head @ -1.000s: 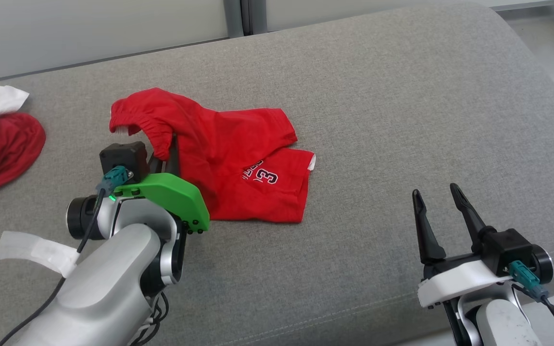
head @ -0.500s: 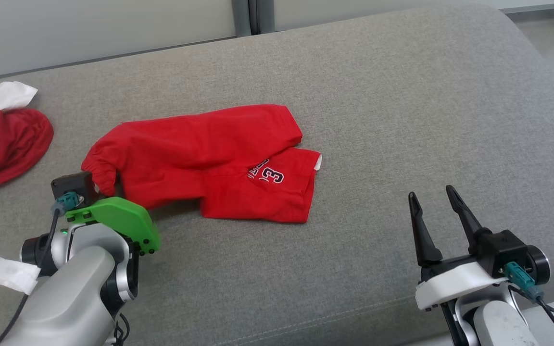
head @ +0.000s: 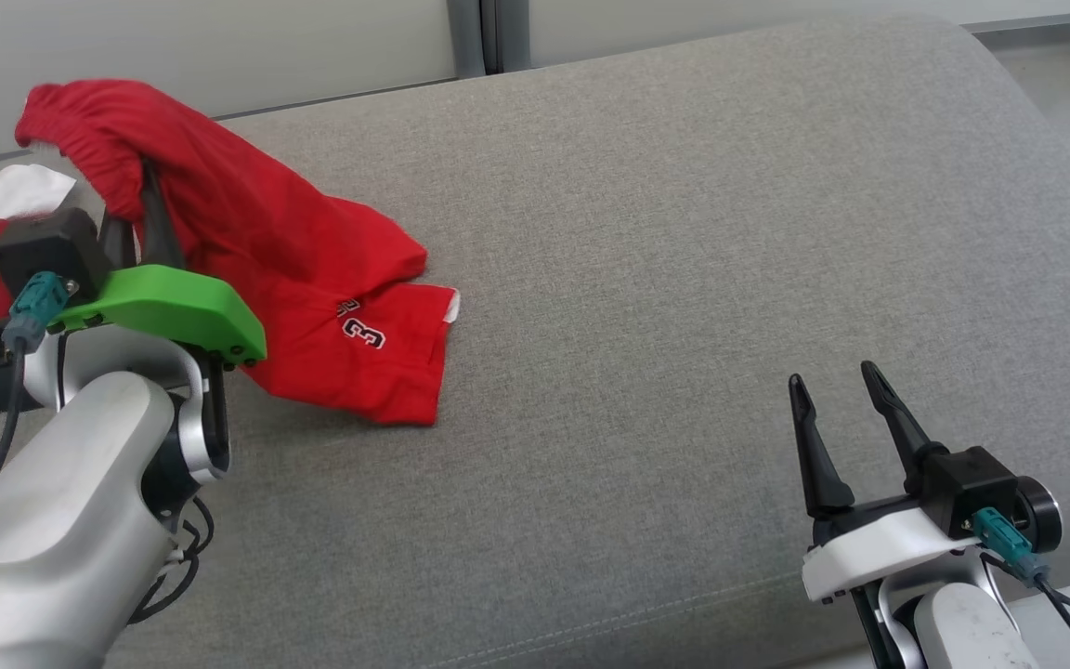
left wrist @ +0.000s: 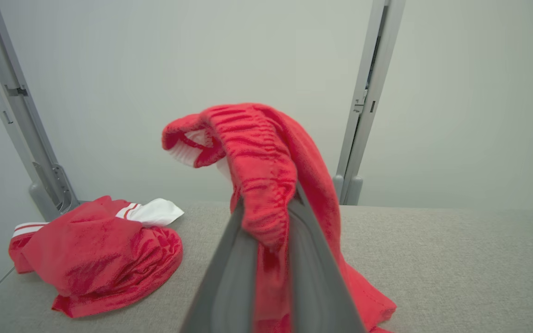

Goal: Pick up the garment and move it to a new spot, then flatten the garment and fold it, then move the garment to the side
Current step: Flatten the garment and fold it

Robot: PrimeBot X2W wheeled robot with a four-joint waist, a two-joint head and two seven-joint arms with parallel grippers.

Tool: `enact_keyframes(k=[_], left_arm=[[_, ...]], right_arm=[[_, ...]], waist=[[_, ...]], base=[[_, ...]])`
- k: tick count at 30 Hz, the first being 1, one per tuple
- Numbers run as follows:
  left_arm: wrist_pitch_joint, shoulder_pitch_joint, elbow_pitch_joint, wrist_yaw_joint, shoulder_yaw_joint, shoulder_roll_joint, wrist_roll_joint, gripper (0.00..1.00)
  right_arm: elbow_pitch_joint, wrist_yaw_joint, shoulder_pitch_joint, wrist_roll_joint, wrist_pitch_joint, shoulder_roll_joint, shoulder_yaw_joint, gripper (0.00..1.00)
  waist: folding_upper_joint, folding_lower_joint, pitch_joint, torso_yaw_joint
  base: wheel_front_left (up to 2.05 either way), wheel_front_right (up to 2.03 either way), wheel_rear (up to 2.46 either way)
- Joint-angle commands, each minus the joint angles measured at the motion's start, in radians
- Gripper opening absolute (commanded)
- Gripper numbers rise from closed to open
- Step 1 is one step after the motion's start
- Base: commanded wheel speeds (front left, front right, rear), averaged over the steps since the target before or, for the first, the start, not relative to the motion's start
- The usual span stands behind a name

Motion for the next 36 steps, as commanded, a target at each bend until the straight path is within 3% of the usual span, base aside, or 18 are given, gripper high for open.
enact_keyframes(k=[1, 6, 11, 22, 28, 33, 34, 35, 36], left_arm=[[0.0, -0.013, -0.04, 0.017, -0.009, 0.012, 0.021, 0.0], [0.062, -0.026, -0.157, 0.05, -0.077, 0.003, 0.061, 0.0], [0.115, -0.026, -0.125, 0.001, -0.162, -0.087, 0.05, 0.0], [0.117, -0.159, 0.22, -0.202, -0.239, -0.36, 0.013, 0.0], [0.104, -0.218, 0.462, -0.276, -0.265, -0.432, 0.021, 0.0], [0.07, -0.253, 0.587, -0.295, -0.258, -0.458, 0.014, 0.0], [0.059, -0.26, 0.609, -0.298, -0.258, -0.464, 0.012, 0.29], [0.05, -0.266, 0.63, -0.302, -0.26, -0.467, 0.013, 1.0], [0.038, -0.275, 0.657, -0.313, -0.269, -0.472, 0.009, 1.0]], right_arm=[[-0.001, 0.0, 0.003, -0.001, -0.005, -0.003, -0.002, 1.0], [-0.005, 0.0, -0.005, 0.006, -0.004, -0.003, 0.0, 1.0], [-0.007, 0.0, -0.023, 0.014, -0.004, -0.003, 0.017, 1.0], [0.01, 0.0, -0.088, 0.047, -0.004, -0.003, 0.084, 1.0], [0.01, 0.0, -0.115, 0.079, -0.004, -0.002, 0.127, 1.0], [0.008, 0.0, -0.129, 0.099, -0.005, -0.001, 0.142, 1.0], [0.007, 0.0, -0.13, 0.104, -0.004, -0.001, 0.144, 1.0], [0.006, 0.0, -0.131, 0.108, -0.004, -0.001, 0.145, 1.0], [0.005, 0.0, -0.133, 0.112, -0.004, -0.001, 0.144, 1.0]], waist=[[0.0, 0.0, -0.003, -0.007], [0.0, 0.0, 0.008, -0.022], [0.0, 0.0, 0.035, -0.048], [0.0, 0.0, 0.1, -0.205], [0.0, 0.0, 0.148, -0.32], [0.0, 0.0, 0.182, -0.376], [0.0, 0.0, 0.188, -0.385], [0.0, 0.0, 0.193, -0.391], [0.0, 0.0, 0.201, -0.397]], base=[[0.0, 0.0, 0.0], [0.0, 0.0, 0.0], [0.0, 0.0, 0.0], [0.0, 0.0, 0.0], [0.0, 0.0, 0.0], [0.0, 0.0, 0.0], [0.0, 0.0, 0.0], [0.0, 0.0, 0.0], [0.0, 0.0, 0.0]])
